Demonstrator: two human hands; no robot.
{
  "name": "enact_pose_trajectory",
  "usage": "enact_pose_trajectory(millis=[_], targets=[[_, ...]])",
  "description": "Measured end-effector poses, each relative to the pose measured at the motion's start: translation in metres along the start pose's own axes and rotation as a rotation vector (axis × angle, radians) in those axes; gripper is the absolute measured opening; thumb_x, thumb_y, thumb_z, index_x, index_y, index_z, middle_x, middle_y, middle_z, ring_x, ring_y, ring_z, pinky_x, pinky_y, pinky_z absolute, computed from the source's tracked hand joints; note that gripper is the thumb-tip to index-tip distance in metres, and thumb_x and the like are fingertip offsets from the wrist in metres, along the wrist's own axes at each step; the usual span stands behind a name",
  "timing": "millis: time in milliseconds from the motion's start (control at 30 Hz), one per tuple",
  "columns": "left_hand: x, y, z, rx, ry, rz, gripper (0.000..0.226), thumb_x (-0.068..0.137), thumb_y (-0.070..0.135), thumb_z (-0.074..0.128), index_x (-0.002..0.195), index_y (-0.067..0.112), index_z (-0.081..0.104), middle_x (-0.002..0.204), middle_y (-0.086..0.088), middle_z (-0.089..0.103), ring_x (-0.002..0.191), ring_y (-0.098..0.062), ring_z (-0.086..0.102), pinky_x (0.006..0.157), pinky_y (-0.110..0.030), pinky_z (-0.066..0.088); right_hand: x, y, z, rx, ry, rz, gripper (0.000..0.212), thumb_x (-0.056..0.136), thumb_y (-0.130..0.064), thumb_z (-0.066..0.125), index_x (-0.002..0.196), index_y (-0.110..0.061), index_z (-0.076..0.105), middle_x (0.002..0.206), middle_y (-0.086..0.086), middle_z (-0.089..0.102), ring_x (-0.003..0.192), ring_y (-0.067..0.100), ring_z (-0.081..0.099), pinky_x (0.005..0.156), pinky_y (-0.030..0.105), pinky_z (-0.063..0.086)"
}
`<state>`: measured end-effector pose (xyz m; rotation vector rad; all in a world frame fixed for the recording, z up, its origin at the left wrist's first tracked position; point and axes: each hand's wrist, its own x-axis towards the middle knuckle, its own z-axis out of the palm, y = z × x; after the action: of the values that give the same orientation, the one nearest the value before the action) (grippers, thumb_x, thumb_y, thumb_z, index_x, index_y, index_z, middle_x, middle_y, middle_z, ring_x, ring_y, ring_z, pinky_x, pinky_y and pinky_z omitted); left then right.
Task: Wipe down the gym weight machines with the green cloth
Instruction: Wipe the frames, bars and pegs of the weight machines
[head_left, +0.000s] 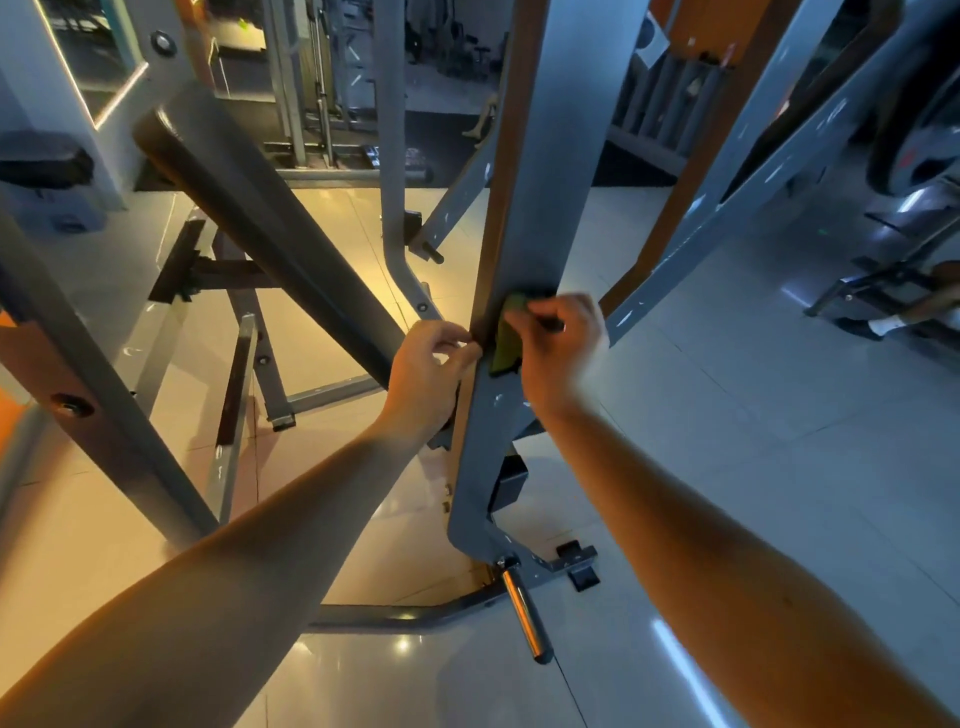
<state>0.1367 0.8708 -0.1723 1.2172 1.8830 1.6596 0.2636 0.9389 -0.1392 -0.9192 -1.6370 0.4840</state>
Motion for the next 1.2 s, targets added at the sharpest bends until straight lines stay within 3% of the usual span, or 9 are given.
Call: enact_pose_trajectory(millis=[100, 200, 333, 533, 700, 833, 933, 1067, 1200], targets=[[0.003, -0.003, 0.000, 0.000, 0.008, 0.021, 0.011, 0.097, 0.028, 0.068, 0.106, 0.022, 0.068, 0.105, 0.009, 0.060, 0.099, -0.010, 0.064, 0.092, -0.043, 0.058, -0.001, -0.004, 0.004, 0.021, 0.046, -0.071, 0.014, 0.087, -0.014, 0.080, 0.087, -0.007, 0.068, 0.097, -0.002, 0.054, 0.085, 0.011, 0.055, 0.073, 0.008, 0.047], [0.005, -0.010, -0.003, -0.009, -0.007, 0.068, 0.010, 0.095, 0.028, 0.070, 0.103, 0.029, 0.065, 0.102, 0.010, 0.062, 0.096, -0.010, 0.066, 0.087, -0.043, 0.060, -0.058, 0.047, 0.029, -0.046, -0.081, 0.062, 0.015, 0.088, -0.010, 0.077, 0.087, -0.007, 0.062, 0.106, 0.003, 0.051, 0.094, 0.022, 0.056, 0.078, 0.030, 0.055], [0.005, -0.012, 0.000, 0.031, -0.017, 0.047, 0.014, 0.095, 0.033, 0.070, 0.107, 0.031, 0.063, 0.105, 0.013, 0.064, 0.098, -0.008, 0.067, 0.088, -0.039, 0.062, -0.112, 0.093, 0.038, -0.127, -0.226, 0.260, 0.021, 0.087, -0.014, 0.078, 0.081, -0.013, 0.058, 0.103, -0.004, 0.051, 0.088, 0.016, 0.058, 0.075, 0.046, 0.059], [0.003, -0.006, -0.002, 0.107, -0.027, 0.051, 0.011, 0.097, 0.030, 0.068, 0.107, 0.027, 0.063, 0.103, 0.014, 0.060, 0.098, -0.006, 0.062, 0.094, -0.034, 0.057, -0.037, 0.045, 0.015, -0.019, -0.032, 0.130, 0.037, 0.085, -0.012, 0.080, 0.074, -0.034, 0.052, 0.090, -0.010, 0.050, 0.082, -0.003, 0.053, 0.071, 0.007, 0.042], [0.006, -0.010, 0.000, 0.101, -0.006, 0.036, 0.013, 0.098, 0.029, 0.067, 0.110, 0.027, 0.062, 0.104, 0.014, 0.060, 0.096, 0.000, 0.060, 0.093, -0.032, 0.057, -0.019, 0.036, 0.016, 0.036, 0.045, -0.046, 0.017, 0.086, -0.006, 0.078, 0.080, -0.012, 0.063, 0.098, -0.005, 0.051, 0.089, 0.016, 0.055, 0.076, 0.013, 0.047], [0.005, -0.011, -0.002, 0.098, -0.035, 0.046, 0.013, 0.098, 0.034, 0.067, 0.109, 0.030, 0.062, 0.104, 0.018, 0.062, 0.098, 0.005, 0.059, 0.088, -0.026, 0.058, -0.089, 0.095, 0.028, -0.099, -0.212, 0.181, 0.028, 0.085, -0.010, 0.079, 0.075, -0.017, 0.054, 0.095, -0.003, 0.049, 0.087, 0.023, 0.058, 0.071, 0.027, 0.052], [0.004, -0.010, -0.003, 0.095, -0.039, 0.038, 0.013, 0.097, 0.033, 0.067, 0.108, 0.032, 0.061, 0.104, 0.018, 0.062, 0.097, -0.001, 0.062, 0.086, -0.026, 0.059, -0.094, 0.097, 0.028, -0.117, -0.252, 0.331, 0.031, 0.086, -0.010, 0.078, 0.073, -0.020, 0.052, 0.091, -0.005, 0.049, 0.086, 0.023, 0.061, 0.067, 0.022, 0.048], [0.003, -0.008, -0.002, 0.100, -0.039, 0.019, 0.012, 0.098, 0.031, 0.066, 0.109, 0.026, 0.063, 0.106, 0.012, 0.062, 0.098, -0.005, 0.062, 0.090, -0.027, 0.057, -0.044, 0.041, 0.017, -0.011, -0.089, 0.142, 0.026, 0.084, -0.012, 0.080, 0.073, -0.024, 0.060, 0.090, -0.010, 0.052, 0.082, 0.002, 0.055, 0.070, 0.011, 0.044], [0.005, -0.008, -0.002, 0.078, -0.040, 0.024, 0.010, 0.099, 0.028, 0.065, 0.108, 0.025, 0.063, 0.106, 0.008, 0.063, 0.098, -0.009, 0.064, 0.092, -0.038, 0.059, -0.023, 0.011, 0.012, 0.009, 0.037, -0.071, 0.014, 0.085, -0.005, 0.080, 0.080, -0.006, 0.067, 0.098, 0.003, 0.056, 0.091, 0.016, 0.053, 0.079, 0.003, 0.040]])
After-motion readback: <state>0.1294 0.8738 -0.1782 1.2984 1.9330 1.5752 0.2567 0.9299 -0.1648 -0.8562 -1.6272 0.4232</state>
